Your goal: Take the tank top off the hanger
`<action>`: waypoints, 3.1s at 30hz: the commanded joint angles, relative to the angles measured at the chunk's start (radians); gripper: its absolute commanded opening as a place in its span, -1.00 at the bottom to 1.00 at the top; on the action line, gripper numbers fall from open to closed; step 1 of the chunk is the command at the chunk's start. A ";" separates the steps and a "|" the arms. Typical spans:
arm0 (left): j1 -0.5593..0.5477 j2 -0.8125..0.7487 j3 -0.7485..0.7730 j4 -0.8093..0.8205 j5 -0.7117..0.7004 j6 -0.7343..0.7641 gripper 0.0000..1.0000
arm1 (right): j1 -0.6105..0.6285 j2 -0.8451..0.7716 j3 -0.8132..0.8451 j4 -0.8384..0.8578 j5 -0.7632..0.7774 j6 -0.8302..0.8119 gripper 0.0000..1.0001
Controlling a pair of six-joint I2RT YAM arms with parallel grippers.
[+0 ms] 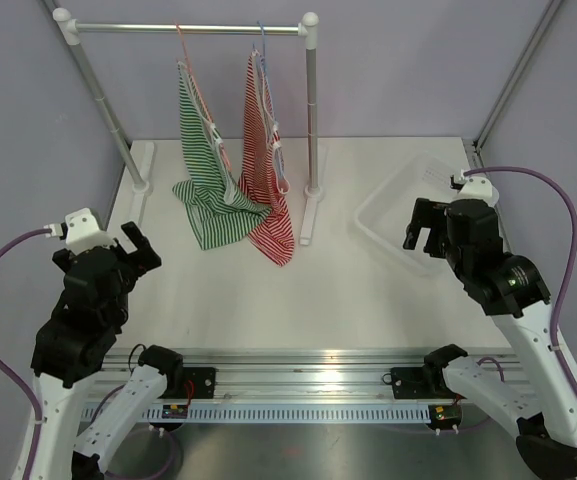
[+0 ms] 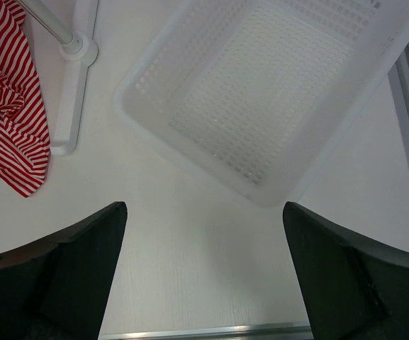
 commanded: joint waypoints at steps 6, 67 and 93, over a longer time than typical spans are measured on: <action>-0.004 0.106 0.121 0.056 -0.033 -0.042 0.98 | 0.006 -0.030 -0.035 0.046 -0.046 0.030 0.99; 0.022 1.130 1.223 0.159 0.127 0.152 -1.00 | 0.006 -0.118 -0.147 0.208 -0.645 0.115 0.99; 0.022 0.454 0.585 -0.056 0.688 0.120 -1.00 | 0.006 0.031 -0.223 0.652 -1.028 0.214 0.99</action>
